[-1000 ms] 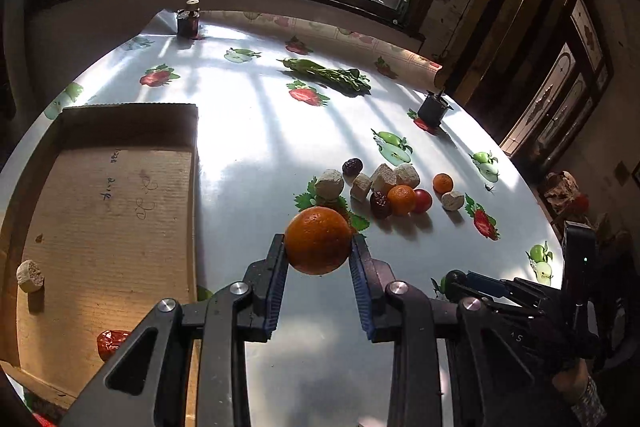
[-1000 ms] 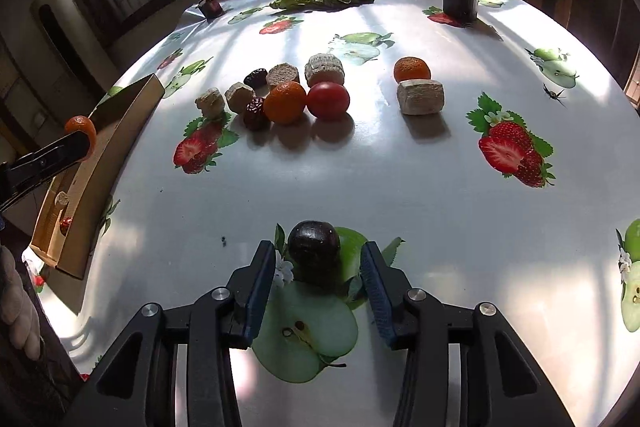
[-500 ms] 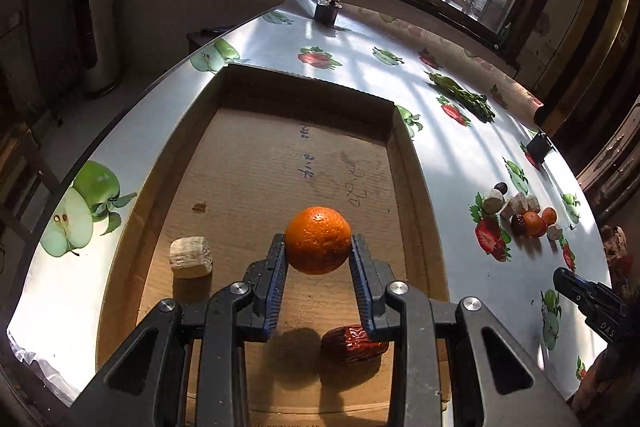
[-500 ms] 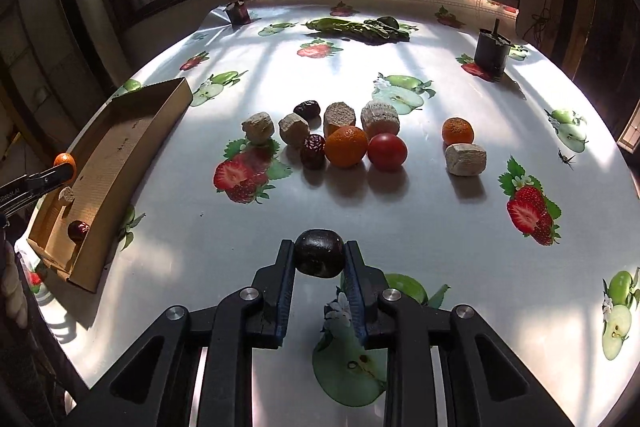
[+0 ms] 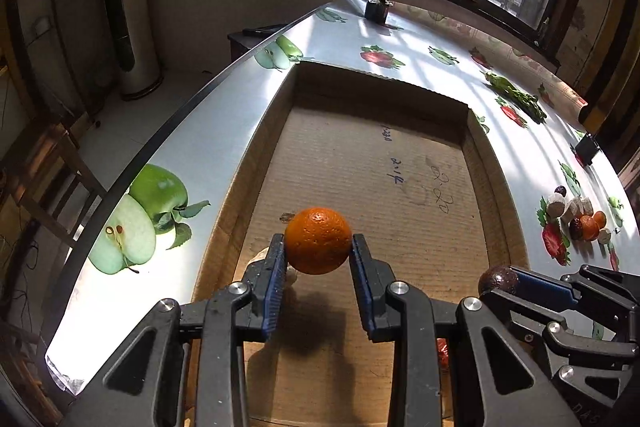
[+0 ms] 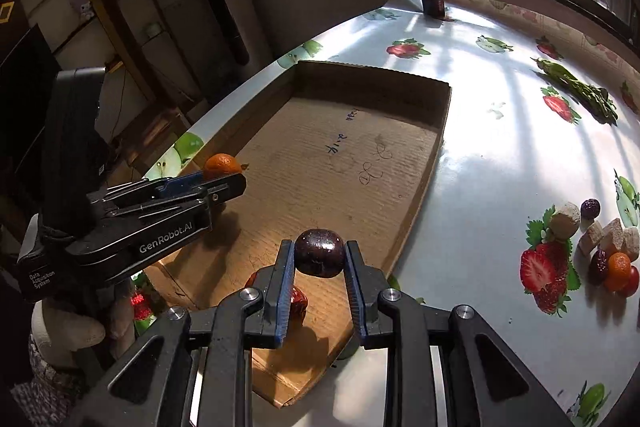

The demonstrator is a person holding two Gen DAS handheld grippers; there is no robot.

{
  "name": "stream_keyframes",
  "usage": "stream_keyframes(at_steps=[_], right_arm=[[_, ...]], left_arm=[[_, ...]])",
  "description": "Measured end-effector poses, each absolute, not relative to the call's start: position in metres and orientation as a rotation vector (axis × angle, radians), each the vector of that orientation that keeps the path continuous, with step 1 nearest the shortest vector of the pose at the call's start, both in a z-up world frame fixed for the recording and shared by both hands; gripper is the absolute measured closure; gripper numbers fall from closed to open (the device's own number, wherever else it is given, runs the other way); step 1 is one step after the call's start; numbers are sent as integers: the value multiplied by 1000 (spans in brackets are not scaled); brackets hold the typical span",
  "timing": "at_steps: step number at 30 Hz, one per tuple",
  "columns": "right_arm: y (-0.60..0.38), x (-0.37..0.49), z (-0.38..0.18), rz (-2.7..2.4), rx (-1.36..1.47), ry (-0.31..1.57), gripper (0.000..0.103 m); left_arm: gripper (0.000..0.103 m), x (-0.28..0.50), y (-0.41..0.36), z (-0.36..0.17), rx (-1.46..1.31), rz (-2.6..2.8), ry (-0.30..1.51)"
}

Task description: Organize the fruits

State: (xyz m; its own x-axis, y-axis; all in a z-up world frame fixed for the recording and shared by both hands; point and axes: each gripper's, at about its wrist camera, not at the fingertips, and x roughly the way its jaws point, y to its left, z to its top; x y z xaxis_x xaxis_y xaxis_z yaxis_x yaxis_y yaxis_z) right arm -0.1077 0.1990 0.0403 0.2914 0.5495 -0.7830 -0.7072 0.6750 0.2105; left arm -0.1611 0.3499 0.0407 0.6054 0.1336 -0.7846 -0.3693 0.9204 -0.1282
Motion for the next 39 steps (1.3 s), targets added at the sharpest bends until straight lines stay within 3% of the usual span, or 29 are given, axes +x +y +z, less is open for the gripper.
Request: stream_keyframes(at_steps=[5, 9, 14, 25, 33, 37, 39], right_arm=[[218, -103, 20, 836, -217, 1007, 76], [220, -99, 14, 836, -190, 1038, 75], [213, -101, 24, 832, -167, 1000, 55], [142, -117, 64, 789, 19, 914, 54], [44, -151, 82, 818, 407, 954, 54], [-14, -176, 93, 827, 594, 897, 45], [-44, -188, 99, 790, 690, 870, 35]], left_arm=[[68, -165, 360, 39, -349, 271, 865], [52, -169, 360, 42, -366, 272, 853], [52, -179, 362, 50, -409, 276, 829], [51, -217, 337, 97, -423, 252, 705], [51, -250, 276, 140, -368, 124, 617], [51, -273, 242, 166, -334, 26, 552], [51, -283, 228, 179, -323, -26, 526]])
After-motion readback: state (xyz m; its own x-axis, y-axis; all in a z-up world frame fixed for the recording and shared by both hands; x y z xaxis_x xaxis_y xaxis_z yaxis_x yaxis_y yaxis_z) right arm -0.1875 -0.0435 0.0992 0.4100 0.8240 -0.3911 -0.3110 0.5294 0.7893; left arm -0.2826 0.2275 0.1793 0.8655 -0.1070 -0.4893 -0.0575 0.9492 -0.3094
